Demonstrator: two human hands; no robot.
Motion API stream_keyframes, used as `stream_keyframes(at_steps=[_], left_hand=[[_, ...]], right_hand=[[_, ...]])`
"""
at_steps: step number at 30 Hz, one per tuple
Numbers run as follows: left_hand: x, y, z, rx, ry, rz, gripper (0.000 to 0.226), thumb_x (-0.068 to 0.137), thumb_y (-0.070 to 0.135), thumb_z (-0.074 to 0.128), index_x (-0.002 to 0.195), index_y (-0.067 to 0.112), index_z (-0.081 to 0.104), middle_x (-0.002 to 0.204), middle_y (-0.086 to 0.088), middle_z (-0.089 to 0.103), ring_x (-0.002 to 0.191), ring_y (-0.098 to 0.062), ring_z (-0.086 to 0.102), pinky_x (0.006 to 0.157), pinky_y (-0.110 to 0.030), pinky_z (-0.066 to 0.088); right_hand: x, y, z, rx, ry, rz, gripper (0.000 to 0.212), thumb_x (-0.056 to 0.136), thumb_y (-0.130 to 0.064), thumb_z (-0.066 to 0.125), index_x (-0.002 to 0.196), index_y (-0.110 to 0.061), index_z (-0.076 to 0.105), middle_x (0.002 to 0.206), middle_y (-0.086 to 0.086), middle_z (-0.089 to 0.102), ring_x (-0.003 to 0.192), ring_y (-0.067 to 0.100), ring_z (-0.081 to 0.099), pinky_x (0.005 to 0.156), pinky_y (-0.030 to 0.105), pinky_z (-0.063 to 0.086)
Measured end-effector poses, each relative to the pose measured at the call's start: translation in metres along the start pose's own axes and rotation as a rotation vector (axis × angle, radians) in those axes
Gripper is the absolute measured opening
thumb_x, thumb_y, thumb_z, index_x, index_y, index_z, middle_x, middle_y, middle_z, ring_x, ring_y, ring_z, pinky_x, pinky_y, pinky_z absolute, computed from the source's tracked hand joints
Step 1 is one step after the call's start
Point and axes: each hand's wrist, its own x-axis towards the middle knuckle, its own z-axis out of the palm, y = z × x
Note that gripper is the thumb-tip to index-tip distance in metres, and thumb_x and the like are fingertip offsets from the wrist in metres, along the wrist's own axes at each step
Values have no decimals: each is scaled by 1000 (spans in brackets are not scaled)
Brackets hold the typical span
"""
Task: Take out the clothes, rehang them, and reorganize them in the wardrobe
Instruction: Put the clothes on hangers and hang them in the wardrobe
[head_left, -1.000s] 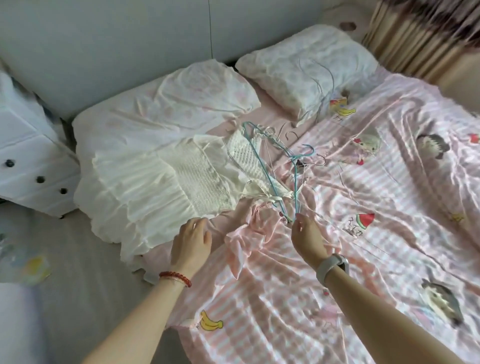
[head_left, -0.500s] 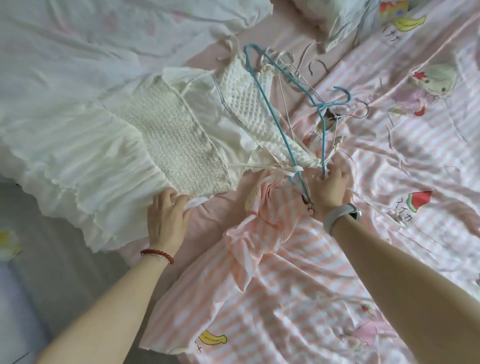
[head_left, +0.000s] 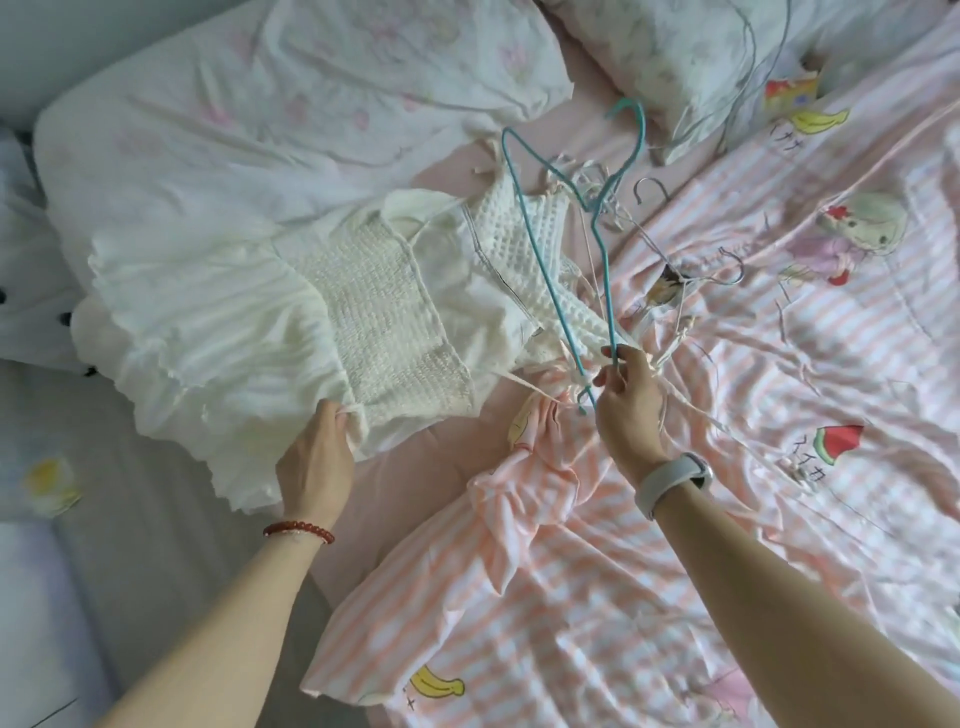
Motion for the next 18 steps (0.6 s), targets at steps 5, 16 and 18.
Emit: stream_keyframes(at_steps=[5, 16, 18], left_hand=[[-24, 9, -39, -204, 48, -69, 25, 97, 24, 36, 106, 12, 56, 109, -9, 62, 97, -33, 57, 75, -32, 35], [-67, 34, -178, -487, 537, 45, 14, 86, 12, 61, 89, -2, 65, 83, -14, 64, 78, -21, 56, 72, -30, 41], [-84, 39, -207, -516, 622, 58, 13, 86, 10, 62, 90, -2, 65, 84, -14, 64, 79, -19, 55, 73, -20, 39]], right_hand=[[-10, -29, -14, 118, 88, -58, 14, 91, -16, 45, 84, -8, 54, 59, -4, 45, 50, 5, 42, 53, 28, 29], [-94, -94, -75, 265, 39, -390, 18, 91, -17, 52, 73, -19, 53, 58, -5, 50, 52, 4, 43, 49, 12, 33], [-116, -107, -91, 281, 10, -476, 8, 91, -17, 52, 86, -18, 58, 54, -6, 47, 46, 6, 41, 45, 13, 30]])
